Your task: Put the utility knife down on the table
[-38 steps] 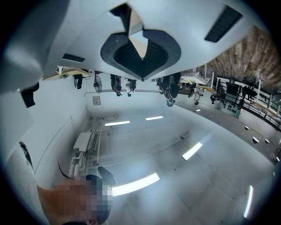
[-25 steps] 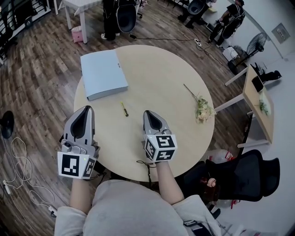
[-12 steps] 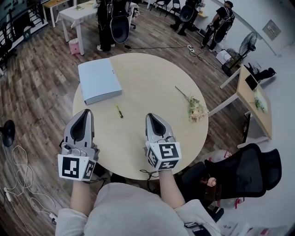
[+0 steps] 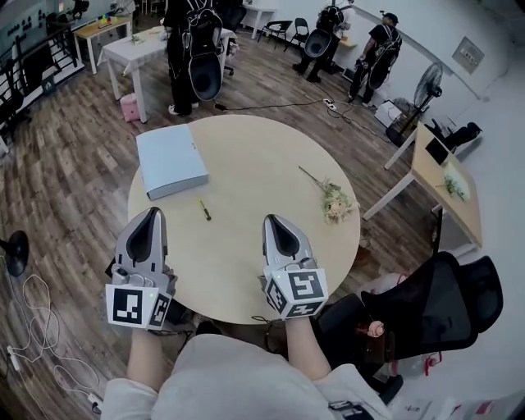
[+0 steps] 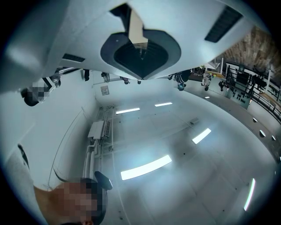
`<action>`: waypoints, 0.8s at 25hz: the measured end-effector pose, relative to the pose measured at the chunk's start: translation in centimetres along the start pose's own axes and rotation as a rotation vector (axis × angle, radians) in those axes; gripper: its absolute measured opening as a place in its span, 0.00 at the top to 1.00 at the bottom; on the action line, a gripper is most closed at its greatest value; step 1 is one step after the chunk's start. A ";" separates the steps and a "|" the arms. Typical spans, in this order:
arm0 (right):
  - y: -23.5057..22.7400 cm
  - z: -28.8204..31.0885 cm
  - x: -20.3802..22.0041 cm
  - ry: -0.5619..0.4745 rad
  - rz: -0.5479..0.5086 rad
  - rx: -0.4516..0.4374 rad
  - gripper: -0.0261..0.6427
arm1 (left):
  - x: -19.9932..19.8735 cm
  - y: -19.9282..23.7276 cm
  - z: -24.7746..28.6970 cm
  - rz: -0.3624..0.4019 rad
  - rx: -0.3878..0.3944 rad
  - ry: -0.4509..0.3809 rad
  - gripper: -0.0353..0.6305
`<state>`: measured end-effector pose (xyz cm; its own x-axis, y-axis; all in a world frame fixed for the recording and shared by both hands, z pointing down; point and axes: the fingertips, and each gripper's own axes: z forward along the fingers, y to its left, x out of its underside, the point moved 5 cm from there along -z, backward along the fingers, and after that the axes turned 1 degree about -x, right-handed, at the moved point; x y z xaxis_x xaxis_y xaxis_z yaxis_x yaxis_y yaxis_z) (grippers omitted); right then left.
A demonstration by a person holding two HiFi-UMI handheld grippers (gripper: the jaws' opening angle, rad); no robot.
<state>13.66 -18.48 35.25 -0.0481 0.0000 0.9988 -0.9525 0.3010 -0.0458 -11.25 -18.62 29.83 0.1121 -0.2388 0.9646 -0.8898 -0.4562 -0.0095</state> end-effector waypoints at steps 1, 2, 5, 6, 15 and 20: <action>-0.1 -0.6 -0.2 -0.008 -0.002 0.004 0.94 | -0.2 -0.3 -0.3 0.001 0.001 -0.003 0.93; -0.2 -1.1 -0.4 -0.015 -0.004 0.009 0.94 | -0.3 -0.7 -0.5 0.002 0.001 -0.005 0.94; -0.5 -2.6 -0.9 -0.035 -0.015 0.019 0.94 | -0.7 -1.7 -1.2 0.008 0.004 -0.011 0.93; -0.6 -3.1 -1.1 -0.042 -0.018 0.021 0.94 | -0.8 -2.0 -1.4 0.010 0.005 -0.013 0.94; -1.0 -7.3 -2.4 -0.082 -0.051 0.025 0.94 | -2.1 -4.9 -3.4 0.024 0.010 -0.028 0.94; -1.7 -9.5 -2.6 -0.094 -0.043 0.030 0.94 | -2.5 -6.7 -4.3 0.025 0.008 -0.039 0.94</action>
<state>18.23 -9.93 32.91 -0.0340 -0.1022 0.9942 -0.9627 0.2705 -0.0051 -7.51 -11.26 28.59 0.1066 -0.2833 0.9531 -0.8892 -0.4561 -0.0361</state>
